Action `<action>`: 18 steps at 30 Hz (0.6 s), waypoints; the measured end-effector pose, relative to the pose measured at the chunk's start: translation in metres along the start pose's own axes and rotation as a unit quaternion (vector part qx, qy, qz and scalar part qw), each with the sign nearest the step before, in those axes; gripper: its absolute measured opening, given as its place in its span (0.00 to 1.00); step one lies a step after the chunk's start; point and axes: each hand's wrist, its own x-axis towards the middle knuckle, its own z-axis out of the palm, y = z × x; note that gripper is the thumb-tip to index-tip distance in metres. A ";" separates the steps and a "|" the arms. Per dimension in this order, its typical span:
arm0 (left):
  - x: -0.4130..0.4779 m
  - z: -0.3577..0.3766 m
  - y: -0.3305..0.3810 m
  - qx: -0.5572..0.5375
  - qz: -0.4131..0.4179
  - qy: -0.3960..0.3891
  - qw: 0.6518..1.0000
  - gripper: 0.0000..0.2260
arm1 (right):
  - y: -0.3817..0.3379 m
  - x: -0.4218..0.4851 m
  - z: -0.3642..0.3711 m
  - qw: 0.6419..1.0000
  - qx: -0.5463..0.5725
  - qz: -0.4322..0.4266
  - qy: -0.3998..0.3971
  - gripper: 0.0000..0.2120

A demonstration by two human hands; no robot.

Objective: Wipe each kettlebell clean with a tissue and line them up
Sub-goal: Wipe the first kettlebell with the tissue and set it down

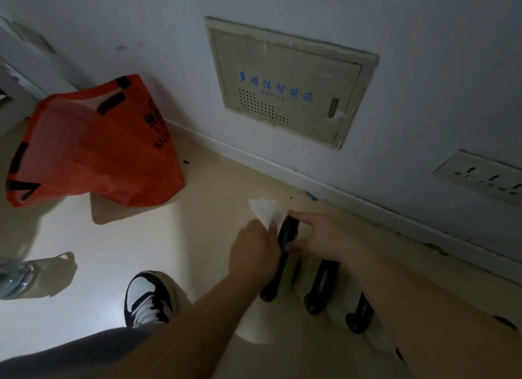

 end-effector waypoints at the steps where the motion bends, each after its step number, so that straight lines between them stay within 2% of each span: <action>1: -0.015 0.018 -0.002 -0.033 0.035 -0.022 0.999 0.18 | 0.005 0.004 0.000 1.000 -0.006 -0.010 0.012 0.37; 3: -0.055 0.044 -0.002 -0.028 0.094 -0.030 0.995 0.25 | 0.012 0.012 -0.001 0.999 -0.002 -0.030 0.015 0.28; 4: -0.071 0.052 -0.006 -0.002 0.087 -0.015 0.996 0.29 | 0.016 0.017 -0.002 0.999 0.010 -0.030 0.011 0.27; 7: -0.087 0.048 -0.009 0.025 0.057 0.001 0.998 0.31 | 0.022 0.023 0.002 0.999 0.043 -0.016 0.014 0.30; 10: -0.026 0.038 0.003 -0.018 -0.057 -0.064 0.996 0.23 | 0.022 0.022 0.007 0.999 0.009 -0.034 0.039 0.26; 12: 0.016 0.031 0.026 -0.146 -0.146 -0.143 0.968 0.21 | 0.020 0.016 0.006 0.995 -0.048 -0.034 0.077 0.23; 14: 0.033 0.026 0.045 -0.212 -0.215 -0.162 0.940 0.20 | 0.016 0.005 0.006 0.979 -0.151 -0.027 0.135 0.22; 18: -0.022 0.014 0.024 -0.186 -0.212 -0.144 0.949 0.29 | 0.010 -0.019 0.018 0.957 -0.248 -0.001 0.150 0.22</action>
